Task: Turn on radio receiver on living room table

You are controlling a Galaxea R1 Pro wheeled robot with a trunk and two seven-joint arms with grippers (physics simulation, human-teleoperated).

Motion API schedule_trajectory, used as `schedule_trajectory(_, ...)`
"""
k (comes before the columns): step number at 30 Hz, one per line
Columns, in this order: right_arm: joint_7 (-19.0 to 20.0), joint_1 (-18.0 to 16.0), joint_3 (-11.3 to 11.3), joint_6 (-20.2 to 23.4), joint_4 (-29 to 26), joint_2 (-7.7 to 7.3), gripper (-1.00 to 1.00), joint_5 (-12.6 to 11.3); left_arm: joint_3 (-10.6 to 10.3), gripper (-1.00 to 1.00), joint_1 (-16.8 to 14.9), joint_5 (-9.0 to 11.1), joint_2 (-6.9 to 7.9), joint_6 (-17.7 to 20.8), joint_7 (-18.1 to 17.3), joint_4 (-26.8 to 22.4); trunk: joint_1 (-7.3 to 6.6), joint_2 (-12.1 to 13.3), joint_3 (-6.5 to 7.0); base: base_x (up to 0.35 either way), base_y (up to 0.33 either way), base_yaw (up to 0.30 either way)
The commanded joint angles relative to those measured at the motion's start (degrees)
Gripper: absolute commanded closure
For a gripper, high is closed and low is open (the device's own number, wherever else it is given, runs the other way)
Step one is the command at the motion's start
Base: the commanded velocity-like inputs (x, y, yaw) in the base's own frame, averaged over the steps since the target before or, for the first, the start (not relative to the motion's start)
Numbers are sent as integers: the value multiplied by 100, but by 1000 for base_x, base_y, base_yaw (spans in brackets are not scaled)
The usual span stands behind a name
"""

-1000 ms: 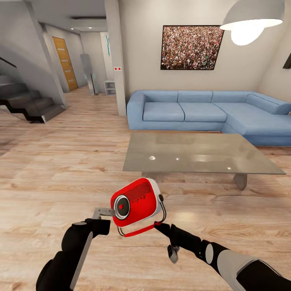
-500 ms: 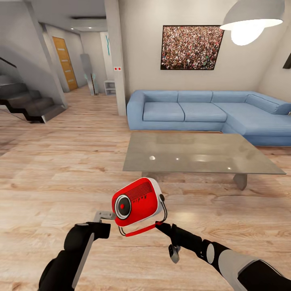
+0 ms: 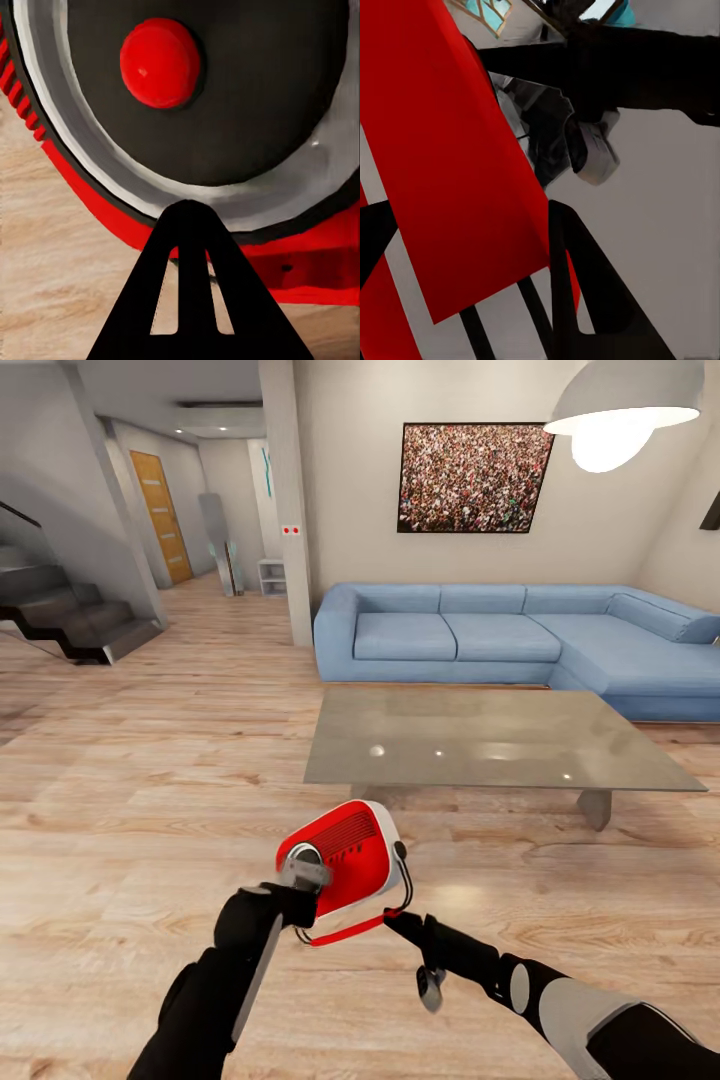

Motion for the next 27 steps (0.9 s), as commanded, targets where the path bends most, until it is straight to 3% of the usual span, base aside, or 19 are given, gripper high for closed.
schedule_trajectory(1,-33,-1,54,-42,-4,7,100,17,-14,100,-26,30,-80,3,-23,16,0,0,0,0,0,0)
schedule_trajectory(4,-33,-1,54,-47,-3,12,100,21,-26,100,-140,-450,-80,6,-34,139,0,0,0,0,0,0)
schedule_trajectory(7,-33,-1,54,-45,-3,13,100,22,13,100,-246,-590,-80,-4,-35,184,0,0,0,0,0,0)
schedule_trajectory(12,-33,-1,54,-46,-3,15,100,22,166,100,-278,-655,-80,-19,-25,165,0,0,0,0,0,0)
schedule_trajectory(26,-33,-1,56,-61,-3,22,100,19,251,100,-463,-654,-80,-18,-27,322,0,0,0,0,0,0)
schedule_trajectory(27,-33,-1,59,-75,-8,16,100,4,282,100,-362,-629,155,-20,-32,395,0,0,0,0,0,0)
